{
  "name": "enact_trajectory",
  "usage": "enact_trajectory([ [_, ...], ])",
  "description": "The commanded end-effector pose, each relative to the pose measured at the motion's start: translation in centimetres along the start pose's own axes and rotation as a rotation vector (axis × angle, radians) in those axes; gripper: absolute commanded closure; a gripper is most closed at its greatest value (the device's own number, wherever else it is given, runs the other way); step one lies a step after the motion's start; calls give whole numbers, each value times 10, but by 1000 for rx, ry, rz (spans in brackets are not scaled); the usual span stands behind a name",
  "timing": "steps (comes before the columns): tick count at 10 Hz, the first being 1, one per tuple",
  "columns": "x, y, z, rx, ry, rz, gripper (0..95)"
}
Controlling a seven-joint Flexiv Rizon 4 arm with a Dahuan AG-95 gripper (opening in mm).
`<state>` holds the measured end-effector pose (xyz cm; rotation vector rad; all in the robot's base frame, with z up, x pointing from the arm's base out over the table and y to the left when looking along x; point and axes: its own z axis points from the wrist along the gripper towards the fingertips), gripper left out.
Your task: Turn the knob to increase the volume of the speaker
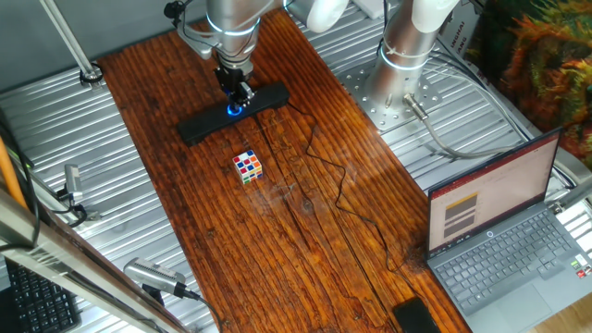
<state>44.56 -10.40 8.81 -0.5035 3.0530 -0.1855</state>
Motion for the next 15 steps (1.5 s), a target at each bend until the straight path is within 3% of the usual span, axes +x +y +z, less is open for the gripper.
enact_trajectory([
  [1,0,0,1,0,-1,-4,570],
  [15,1,0,8,23,1,-23,570],
])
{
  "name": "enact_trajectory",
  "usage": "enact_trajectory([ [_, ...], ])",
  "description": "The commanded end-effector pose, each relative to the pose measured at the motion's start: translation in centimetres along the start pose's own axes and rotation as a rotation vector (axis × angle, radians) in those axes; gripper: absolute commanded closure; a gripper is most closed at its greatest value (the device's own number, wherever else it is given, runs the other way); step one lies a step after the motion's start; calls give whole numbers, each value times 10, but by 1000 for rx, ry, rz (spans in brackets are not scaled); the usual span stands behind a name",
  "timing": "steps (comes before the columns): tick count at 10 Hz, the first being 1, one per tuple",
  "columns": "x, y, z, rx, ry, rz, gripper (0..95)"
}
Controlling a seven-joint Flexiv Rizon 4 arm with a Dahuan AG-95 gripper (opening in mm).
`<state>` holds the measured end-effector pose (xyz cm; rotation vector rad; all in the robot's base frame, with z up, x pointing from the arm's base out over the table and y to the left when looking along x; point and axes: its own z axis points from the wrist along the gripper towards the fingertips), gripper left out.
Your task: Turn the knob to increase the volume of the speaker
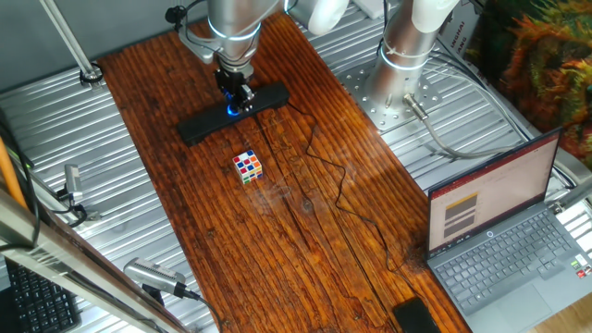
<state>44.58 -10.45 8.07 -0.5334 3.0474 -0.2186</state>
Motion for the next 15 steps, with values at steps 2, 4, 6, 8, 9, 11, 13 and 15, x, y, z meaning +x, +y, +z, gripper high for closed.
enact_trajectory([
  [2,1,0,1,-1,0,-36,570],
  [4,1,0,2,-6,7,-107,570],
  [6,0,-1,1,-8,7,-186,570],
  [8,0,-1,0,-5,8,-313,570],
  [9,0,-1,0,-2,8,-366,570],
  [11,0,-1,0,-1,8,-483,570],
  [13,-1,-1,0,0,8,-622,570],
  [15,0,-1,-1,4,5,-719,570],
])
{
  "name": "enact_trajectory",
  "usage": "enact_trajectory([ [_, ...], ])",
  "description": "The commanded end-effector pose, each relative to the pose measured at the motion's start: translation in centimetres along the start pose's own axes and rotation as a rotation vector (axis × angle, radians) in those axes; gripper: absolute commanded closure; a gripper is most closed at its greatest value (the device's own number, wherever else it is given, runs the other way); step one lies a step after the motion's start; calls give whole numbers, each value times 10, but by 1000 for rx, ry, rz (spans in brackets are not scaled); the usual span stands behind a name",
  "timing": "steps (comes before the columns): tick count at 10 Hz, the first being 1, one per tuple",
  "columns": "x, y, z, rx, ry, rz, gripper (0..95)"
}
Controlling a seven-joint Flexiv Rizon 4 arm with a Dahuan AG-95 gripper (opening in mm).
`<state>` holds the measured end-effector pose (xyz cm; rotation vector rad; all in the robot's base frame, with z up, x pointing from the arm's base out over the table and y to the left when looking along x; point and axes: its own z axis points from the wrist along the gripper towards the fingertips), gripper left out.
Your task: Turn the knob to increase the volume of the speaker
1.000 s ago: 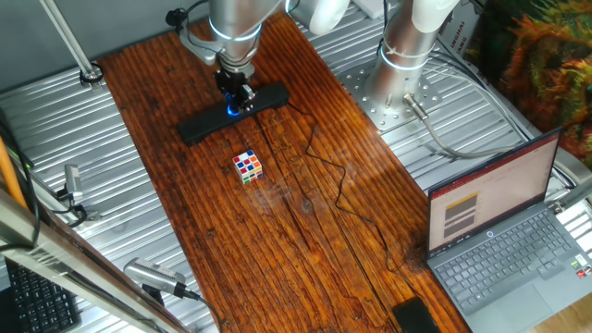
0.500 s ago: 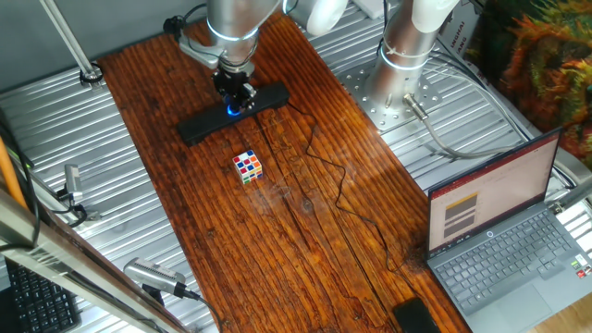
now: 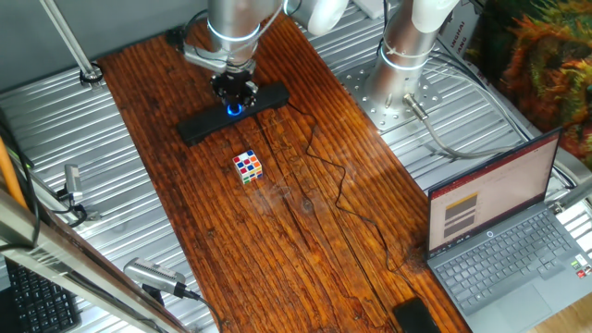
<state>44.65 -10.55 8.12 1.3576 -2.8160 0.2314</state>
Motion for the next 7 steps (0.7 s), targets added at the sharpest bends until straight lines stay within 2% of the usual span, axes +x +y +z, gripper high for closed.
enact_trajectory([
  [1,0,0,0,2,-5,-211,570],
  [5,0,0,0,21,0,-414,570],
  [7,0,0,0,24,-11,-521,570],
])
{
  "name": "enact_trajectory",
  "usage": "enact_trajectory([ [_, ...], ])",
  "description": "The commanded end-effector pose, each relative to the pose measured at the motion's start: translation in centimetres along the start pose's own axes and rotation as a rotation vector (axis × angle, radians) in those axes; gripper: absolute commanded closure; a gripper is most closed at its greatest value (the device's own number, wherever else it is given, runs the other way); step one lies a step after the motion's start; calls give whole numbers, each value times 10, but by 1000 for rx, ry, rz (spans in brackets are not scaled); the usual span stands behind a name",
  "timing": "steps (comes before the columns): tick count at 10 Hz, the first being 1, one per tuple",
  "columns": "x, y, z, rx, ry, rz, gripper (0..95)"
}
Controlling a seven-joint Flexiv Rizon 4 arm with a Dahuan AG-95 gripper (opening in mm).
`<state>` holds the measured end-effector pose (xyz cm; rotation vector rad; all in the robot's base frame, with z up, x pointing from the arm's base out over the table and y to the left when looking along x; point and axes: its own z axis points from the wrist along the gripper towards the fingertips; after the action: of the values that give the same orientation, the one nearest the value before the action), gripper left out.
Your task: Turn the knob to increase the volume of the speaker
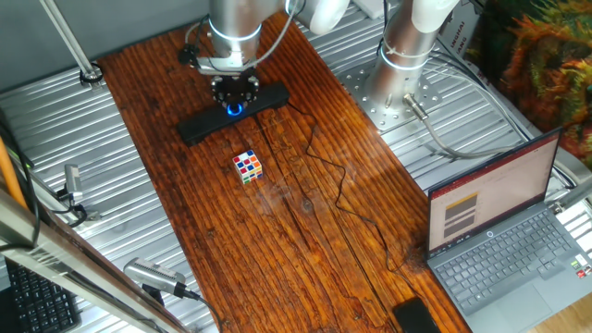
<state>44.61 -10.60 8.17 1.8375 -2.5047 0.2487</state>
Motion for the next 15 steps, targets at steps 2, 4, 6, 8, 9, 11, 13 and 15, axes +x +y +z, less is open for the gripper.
enact_trajectory([
  [2,-1,0,0,11,-19,-229,380],
  [4,-1,0,0,11,-24,-262,380],
  [6,0,2,4,11,-22,-251,380],
  [8,0,3,6,8,-21,-235,380],
  [9,0,3,7,7,-21,-228,380],
  [11,-1,3,8,7,-19,-226,380],
  [13,-1,3,9,5,-23,-219,380],
  [15,-1,3,9,3,-27,-217,380],
])
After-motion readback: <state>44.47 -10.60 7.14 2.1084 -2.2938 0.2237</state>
